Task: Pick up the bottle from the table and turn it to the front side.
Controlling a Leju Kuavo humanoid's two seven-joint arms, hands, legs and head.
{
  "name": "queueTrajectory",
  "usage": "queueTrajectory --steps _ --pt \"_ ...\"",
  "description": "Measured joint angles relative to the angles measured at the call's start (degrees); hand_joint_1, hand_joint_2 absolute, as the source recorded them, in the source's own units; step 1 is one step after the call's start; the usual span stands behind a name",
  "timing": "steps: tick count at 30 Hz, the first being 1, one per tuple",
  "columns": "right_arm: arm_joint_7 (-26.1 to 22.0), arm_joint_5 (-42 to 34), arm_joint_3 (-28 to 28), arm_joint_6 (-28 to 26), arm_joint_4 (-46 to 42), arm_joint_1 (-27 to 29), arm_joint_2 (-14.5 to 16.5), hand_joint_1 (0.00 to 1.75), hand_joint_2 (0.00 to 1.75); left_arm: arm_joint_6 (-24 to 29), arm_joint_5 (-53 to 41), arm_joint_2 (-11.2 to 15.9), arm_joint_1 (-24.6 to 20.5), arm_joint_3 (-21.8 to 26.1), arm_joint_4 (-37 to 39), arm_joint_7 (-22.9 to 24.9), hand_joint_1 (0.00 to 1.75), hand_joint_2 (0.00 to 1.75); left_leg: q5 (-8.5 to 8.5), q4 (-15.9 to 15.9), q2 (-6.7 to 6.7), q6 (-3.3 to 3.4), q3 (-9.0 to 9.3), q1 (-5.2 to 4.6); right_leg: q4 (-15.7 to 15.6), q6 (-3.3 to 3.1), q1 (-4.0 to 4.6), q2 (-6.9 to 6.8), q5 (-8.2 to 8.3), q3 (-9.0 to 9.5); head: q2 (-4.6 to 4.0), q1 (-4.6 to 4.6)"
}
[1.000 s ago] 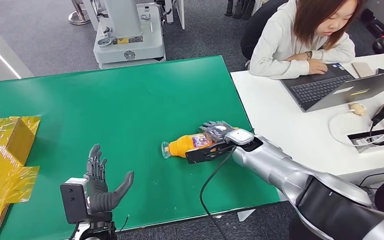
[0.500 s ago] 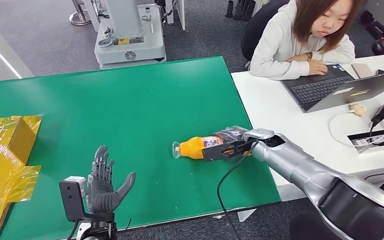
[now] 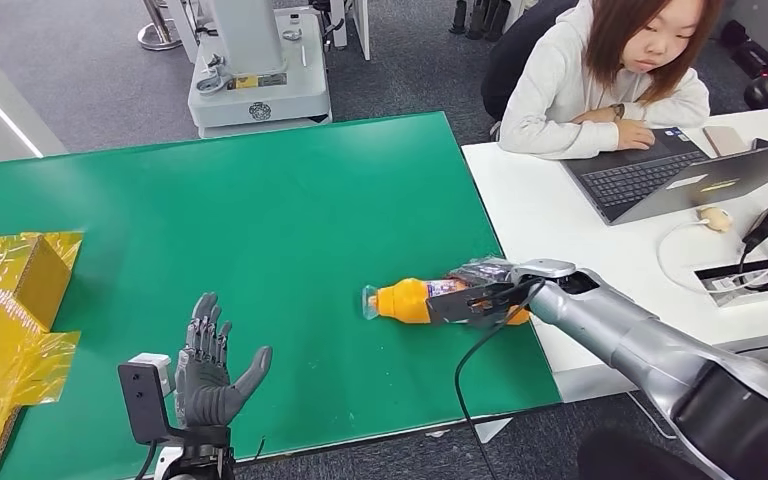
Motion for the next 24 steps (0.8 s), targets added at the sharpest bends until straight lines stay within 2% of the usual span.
queueTrajectory --steps 4,8,12,15,19,24 --pt "-7.5 -14.0 -4.2 -1.1 -1.9 4.2 0.5 1.75 1.75 -0.6 0.1 0.0 0.0 -0.1 0.0 -0.5 0.00 1.75 -0.02 0.0 0.01 0.02 -0.01 0.01 0.0 0.00 0.01 0.03 -0.01 -0.01 0.00 -0.01" --pt "-11.6 -20.3 -7.9 -2.9 -4.1 8.7 2.0 1.75 1.75 -0.9 0.3 0.0 0.0 -0.5 0.0 -0.7 0.00 1.75 -0.01 0.0 -0.06 0.02 -0.03 0.02 0.0 0.03 0.03 -0.05 -0.05 -0.04 0.00 -0.03" --pt "-18.8 -26.8 -14.4 -7.8 -9.1 18.5 6.0 1.75 1.75 -1.6 1.0 -0.1 0.0 -1.9 0.0 -0.7 0.00 1.75 -0.03 -0.1 -0.23 0.02 -0.11 0.05 0.0 0.04 0.10 -0.20 -0.13 -0.04 0.00 0.14" --pt "-20.2 -27.6 -17.1 -9.2 -12.5 23.9 8.9 1.75 1.75 -1.7 1.3 -0.3 -0.2 -2.9 0.0 -0.7 0.00 1.75 -0.07 -0.1 -0.15 0.04 -0.15 0.02 0.0 0.05 0.04 -0.14 -0.15 -0.14 0.00 0.14" --pt "-20.7 -27.5 -20.7 -11.5 -15.8 28.2 12.1 1.75 1.75 -2.4 1.4 -0.4 -0.4 -4.1 0.0 -0.5 0.00 1.75 -0.07 -0.1 -0.22 0.03 -0.21 0.02 0.0 0.06 0.05 -0.19 -0.18 -0.17 0.00 0.17" --pt "-20.9 -25.1 -25.2 -15.3 -21.7 33.6 16.3 1.75 1.75 -6.9 3.7 -0.5 -1.6 -7.1 0.0 2.1 0.00 1.75 -0.07 -0.1 -0.20 0.03 -0.22 0.01 0.0 0.06 0.04 -0.18 -0.18 -0.19 0.00 0.16"
